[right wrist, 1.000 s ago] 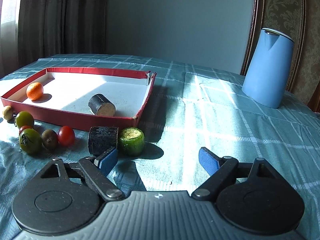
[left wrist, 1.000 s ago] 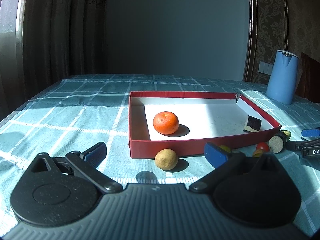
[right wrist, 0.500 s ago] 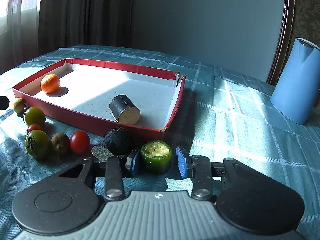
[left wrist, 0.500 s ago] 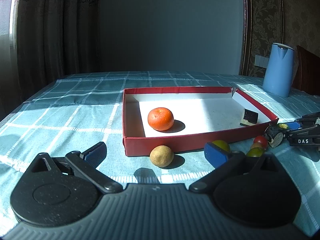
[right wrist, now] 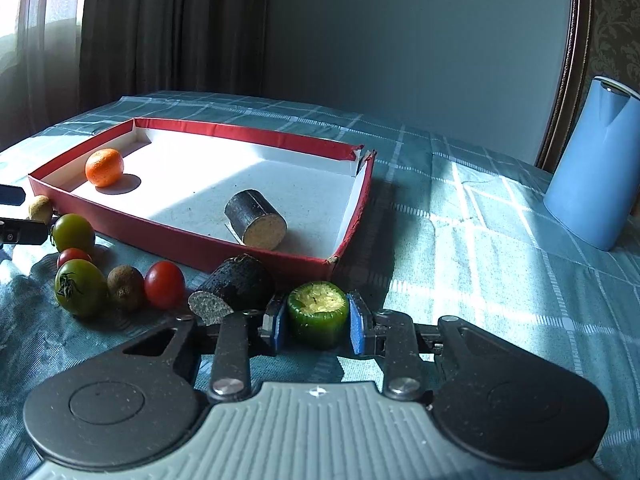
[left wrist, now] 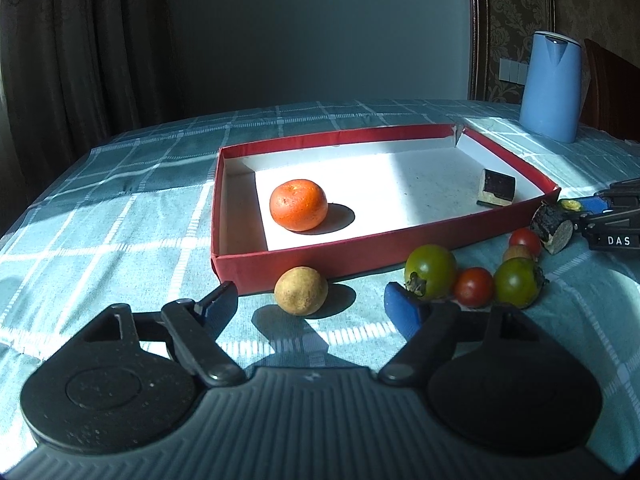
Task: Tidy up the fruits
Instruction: 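Grasp the potato with the left gripper while the right gripper grasps a green zucchini slice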
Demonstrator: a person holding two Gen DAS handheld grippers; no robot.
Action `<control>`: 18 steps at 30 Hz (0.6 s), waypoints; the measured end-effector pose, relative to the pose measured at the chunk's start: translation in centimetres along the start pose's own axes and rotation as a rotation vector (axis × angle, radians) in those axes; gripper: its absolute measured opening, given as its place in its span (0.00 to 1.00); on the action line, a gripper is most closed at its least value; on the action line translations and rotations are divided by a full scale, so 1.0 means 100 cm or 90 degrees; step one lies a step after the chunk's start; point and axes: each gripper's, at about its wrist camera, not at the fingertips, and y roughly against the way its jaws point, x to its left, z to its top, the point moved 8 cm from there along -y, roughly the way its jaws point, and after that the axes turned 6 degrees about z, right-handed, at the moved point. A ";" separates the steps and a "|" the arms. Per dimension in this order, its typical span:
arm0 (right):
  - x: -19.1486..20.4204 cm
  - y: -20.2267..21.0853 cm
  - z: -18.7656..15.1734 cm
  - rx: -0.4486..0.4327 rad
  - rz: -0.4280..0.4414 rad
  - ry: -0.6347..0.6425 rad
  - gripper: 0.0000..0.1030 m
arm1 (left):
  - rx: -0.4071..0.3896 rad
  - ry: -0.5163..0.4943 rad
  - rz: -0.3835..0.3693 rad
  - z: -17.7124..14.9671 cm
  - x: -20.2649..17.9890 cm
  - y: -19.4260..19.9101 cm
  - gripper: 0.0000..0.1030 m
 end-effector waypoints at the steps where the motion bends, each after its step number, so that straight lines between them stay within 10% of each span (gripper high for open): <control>1: 0.000 0.000 0.000 -0.001 0.000 0.000 0.29 | 0.005 -0.004 -0.002 -0.001 -0.001 -0.001 0.68; 18: -0.001 0.000 0.000 -0.002 0.004 -0.014 0.29 | 0.025 0.001 -0.027 0.000 -0.006 -0.010 0.26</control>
